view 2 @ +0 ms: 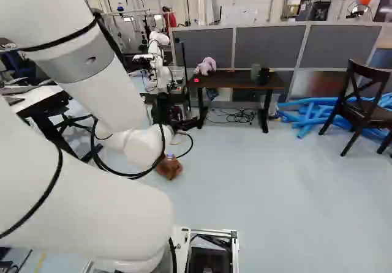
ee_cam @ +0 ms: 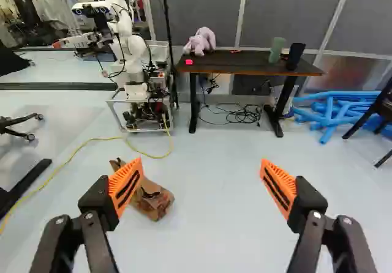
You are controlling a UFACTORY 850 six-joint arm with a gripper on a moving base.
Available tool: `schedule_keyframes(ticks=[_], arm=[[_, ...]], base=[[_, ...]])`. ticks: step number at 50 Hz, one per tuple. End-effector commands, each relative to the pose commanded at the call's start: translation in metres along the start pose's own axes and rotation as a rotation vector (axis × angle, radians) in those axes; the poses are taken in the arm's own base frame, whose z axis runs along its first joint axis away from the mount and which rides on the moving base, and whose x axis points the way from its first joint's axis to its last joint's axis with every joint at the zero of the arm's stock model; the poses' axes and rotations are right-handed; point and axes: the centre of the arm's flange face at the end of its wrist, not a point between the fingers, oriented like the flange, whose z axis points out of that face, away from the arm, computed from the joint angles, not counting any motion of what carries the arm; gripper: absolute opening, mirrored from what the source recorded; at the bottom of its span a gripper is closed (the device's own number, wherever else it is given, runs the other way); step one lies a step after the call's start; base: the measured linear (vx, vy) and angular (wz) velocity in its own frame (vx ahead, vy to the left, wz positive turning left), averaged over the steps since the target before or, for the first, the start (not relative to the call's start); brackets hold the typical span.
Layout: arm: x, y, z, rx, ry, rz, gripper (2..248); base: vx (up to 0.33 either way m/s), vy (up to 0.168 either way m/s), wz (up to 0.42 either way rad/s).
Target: Pick up the bag on the ground and place it on the table
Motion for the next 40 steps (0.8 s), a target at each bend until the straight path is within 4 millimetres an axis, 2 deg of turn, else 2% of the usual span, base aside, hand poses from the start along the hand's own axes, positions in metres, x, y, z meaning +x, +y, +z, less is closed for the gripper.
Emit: schedule_keyframes(ticks=[40], arm=[[0.0000,0.0000,0.0000,0.000,0.000,0.000,247]], base=[[0.000,0.000,0.000]])
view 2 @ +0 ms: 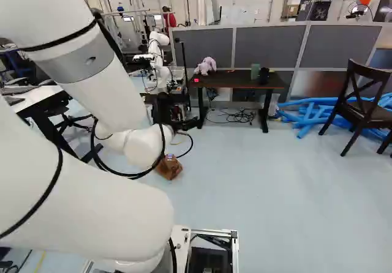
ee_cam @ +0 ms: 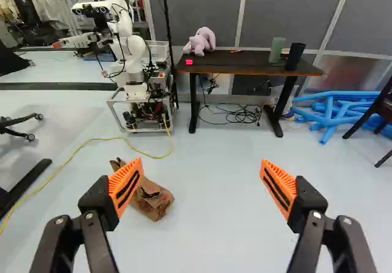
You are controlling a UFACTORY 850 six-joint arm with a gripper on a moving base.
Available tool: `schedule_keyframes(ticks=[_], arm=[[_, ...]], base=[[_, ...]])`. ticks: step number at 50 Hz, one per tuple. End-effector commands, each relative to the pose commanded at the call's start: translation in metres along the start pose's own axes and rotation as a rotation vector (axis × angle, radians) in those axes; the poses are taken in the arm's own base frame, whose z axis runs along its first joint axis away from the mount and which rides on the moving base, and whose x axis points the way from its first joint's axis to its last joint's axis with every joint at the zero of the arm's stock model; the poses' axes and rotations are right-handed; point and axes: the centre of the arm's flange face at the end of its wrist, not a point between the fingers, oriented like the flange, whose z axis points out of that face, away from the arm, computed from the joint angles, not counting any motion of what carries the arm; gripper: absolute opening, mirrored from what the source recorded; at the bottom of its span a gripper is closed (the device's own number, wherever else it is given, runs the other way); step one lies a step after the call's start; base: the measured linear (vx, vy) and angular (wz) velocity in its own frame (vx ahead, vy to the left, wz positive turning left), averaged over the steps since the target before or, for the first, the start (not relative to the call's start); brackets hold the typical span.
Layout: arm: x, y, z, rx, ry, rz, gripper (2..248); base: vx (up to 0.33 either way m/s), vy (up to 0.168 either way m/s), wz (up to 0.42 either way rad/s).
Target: Pick up the bag on the ground and place it on the table
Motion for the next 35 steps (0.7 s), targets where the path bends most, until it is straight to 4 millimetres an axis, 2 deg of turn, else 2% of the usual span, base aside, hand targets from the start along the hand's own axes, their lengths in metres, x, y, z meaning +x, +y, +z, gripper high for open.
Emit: schedule_keyframes(ticks=[35], arm=[[0.0000,0.0000,0.0000,0.000,0.000,0.000,247]], base=[[0.028,0.002,-0.006]])
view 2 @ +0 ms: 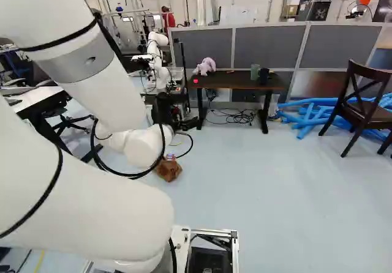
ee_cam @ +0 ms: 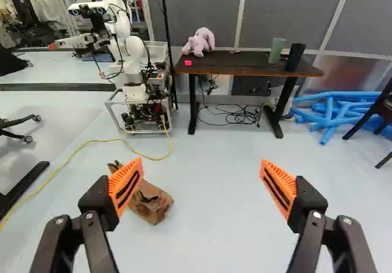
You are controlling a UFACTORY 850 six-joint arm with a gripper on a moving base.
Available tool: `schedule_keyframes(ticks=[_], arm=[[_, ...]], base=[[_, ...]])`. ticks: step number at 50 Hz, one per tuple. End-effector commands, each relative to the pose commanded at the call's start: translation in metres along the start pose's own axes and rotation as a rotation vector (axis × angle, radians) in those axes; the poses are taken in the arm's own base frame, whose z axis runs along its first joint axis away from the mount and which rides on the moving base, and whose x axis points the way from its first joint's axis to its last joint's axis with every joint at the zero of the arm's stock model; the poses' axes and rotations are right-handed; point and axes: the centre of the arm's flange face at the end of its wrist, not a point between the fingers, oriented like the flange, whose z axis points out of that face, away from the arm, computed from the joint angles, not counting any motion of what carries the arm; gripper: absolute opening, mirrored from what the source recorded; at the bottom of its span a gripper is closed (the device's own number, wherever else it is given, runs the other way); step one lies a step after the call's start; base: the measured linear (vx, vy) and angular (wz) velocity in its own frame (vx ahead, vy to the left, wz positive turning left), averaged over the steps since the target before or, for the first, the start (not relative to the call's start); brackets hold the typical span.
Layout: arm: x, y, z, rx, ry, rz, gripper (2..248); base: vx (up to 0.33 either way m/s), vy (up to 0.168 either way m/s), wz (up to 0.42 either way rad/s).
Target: Pick up the bag on the ground and place it on the table
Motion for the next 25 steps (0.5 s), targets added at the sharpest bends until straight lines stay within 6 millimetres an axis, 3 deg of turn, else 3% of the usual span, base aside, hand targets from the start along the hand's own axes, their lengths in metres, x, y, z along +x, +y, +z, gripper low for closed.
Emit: schedule_keyframes(ticks=[25], arm=[[0.0000,0.0000,0.0000,0.000,0.000,0.000,247]], base=[[0.077,0.003,-0.004]])
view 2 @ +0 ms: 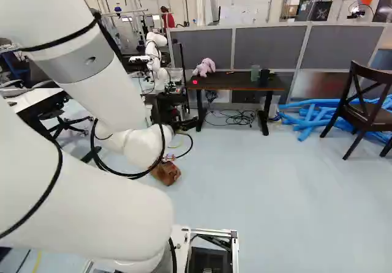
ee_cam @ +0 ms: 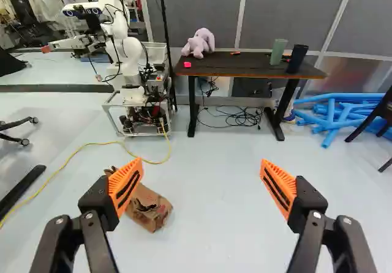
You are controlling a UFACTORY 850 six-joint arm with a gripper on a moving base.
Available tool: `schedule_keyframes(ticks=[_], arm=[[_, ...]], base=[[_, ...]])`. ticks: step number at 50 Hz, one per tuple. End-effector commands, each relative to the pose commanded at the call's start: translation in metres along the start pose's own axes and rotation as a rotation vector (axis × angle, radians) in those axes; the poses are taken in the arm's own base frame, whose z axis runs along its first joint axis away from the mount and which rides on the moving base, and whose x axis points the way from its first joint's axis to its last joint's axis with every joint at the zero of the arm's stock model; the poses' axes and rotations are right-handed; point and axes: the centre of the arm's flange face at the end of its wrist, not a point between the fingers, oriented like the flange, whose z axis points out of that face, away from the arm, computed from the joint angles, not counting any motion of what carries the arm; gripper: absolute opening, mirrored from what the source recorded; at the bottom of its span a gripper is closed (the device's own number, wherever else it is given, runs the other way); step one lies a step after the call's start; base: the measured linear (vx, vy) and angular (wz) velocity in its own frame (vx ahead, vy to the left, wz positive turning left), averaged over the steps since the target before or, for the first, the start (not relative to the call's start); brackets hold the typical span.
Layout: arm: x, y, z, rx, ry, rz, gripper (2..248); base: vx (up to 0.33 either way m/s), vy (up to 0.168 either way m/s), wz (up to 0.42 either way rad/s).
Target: Pick up the bag on the ground and place it on the table
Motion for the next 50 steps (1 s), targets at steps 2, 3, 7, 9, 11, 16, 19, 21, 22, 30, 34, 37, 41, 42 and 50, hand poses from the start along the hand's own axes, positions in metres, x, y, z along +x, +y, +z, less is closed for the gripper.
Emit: schedule_keyframes(ticks=[2,3,7,9,11,16,19,21,22,30,34,37,41,42,50], arm=[[0.0000,0.0000,0.0000,0.000,0.000,0.000,247],[0.0000,0.0000,0.0000,0.000,0.000,0.000,247],[0.0000,0.0000,0.0000,0.000,0.000,0.000,247],[0.0000,0.0000,0.0000,0.000,0.000,0.000,247],[0.0000,0.0000,0.0000,0.000,0.000,0.000,247],[0.0000,0.0000,0.0000,0.000,0.000,0.000,247],[0.0000,0.0000,0.0000,0.000,0.000,0.000,247],[0.0000,0.0000,0.0000,0.000,0.000,0.000,247],[0.0000,0.0000,0.0000,0.000,0.000,0.000,247],[0.0000,0.0000,0.0000,0.000,0.000,0.000,247],[0.0000,0.0000,0.0000,0.000,0.000,0.000,247],[0.0000,0.0000,0.0000,0.000,0.000,0.000,247],[0.0000,0.0000,0.0000,0.000,0.000,0.000,247],[0.0000,0.0000,0.0000,0.000,0.000,0.000,247],[0.0000,0.0000,0.0000,0.000,0.000,0.000,247]], base=[[0.096,0.013,0.023],[0.098,0.015,0.050],[0.100,0.026,0.123],[0.091,0.043,0.186],[0.089,0.051,0.219],[0.092,0.045,0.214],[0.073,0.036,0.186],[0.091,0.046,0.215],[0.079,0.046,0.214],[0.087,0.047,0.223],[0.086,0.047,0.218],[0.092,0.048,0.229],[0.091,0.049,0.232],[0.097,0.051,0.232],[0.098,0.051,0.240]])
